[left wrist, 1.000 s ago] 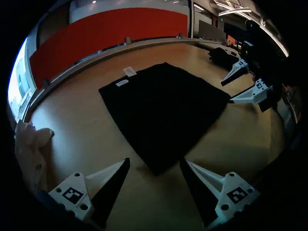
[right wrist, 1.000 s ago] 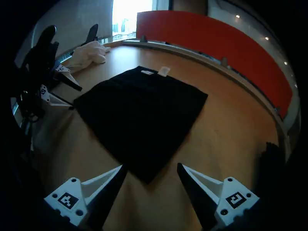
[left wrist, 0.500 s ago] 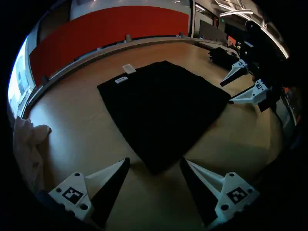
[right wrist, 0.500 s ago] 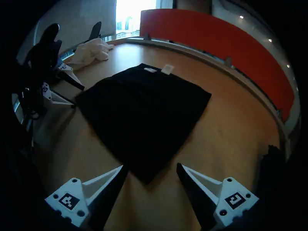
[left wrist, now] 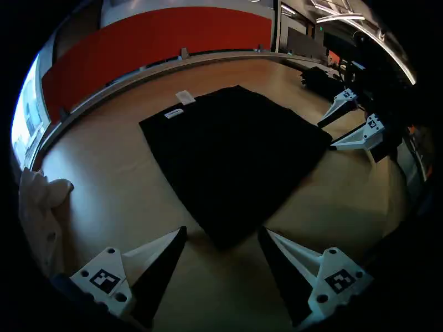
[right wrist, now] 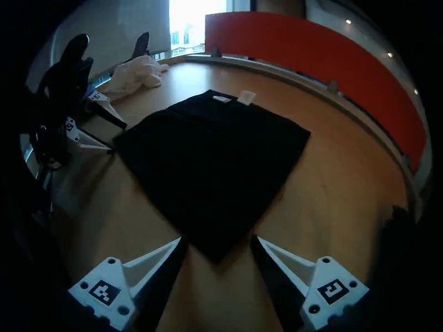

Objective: Fold towel

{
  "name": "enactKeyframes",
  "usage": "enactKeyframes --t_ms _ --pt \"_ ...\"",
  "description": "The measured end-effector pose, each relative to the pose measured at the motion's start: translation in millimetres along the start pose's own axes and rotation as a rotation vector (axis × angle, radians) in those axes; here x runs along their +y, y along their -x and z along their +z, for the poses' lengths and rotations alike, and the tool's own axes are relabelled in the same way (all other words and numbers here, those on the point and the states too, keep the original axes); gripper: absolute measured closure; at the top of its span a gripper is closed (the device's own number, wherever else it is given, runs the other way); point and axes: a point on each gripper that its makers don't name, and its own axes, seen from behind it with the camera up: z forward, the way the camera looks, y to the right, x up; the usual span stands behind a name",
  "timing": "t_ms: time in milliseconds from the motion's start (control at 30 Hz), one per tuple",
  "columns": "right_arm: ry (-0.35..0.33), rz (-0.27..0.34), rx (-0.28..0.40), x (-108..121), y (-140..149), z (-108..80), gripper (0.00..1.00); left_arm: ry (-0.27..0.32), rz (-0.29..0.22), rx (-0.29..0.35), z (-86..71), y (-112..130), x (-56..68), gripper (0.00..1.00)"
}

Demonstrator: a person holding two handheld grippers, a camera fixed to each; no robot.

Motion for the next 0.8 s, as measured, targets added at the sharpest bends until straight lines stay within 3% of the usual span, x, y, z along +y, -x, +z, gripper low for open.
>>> enactKeyframes --t_ms 267,567,667,800 --pt "-0.008 -0.003 0.007 -3 1 -0.6 0.28 0.01 0.011 -0.012 0.7 -1 3.6 0.17" --pt "0.007 0.024 0.004 3 1 0.1 0.62 0.01 0.01 -0.025 0.4 -1 6.8 0.24" --pt "0.011 0.031 0.001 4 1 -0.1 0.65 0.009 0.008 -0.028 0.6 -1 8.2 0.27" --pt "0.016 0.033 -0.005 4 1 -0.3 0.67 0.007 0.006 -0.032 1.1 -1 10.3 0.4"
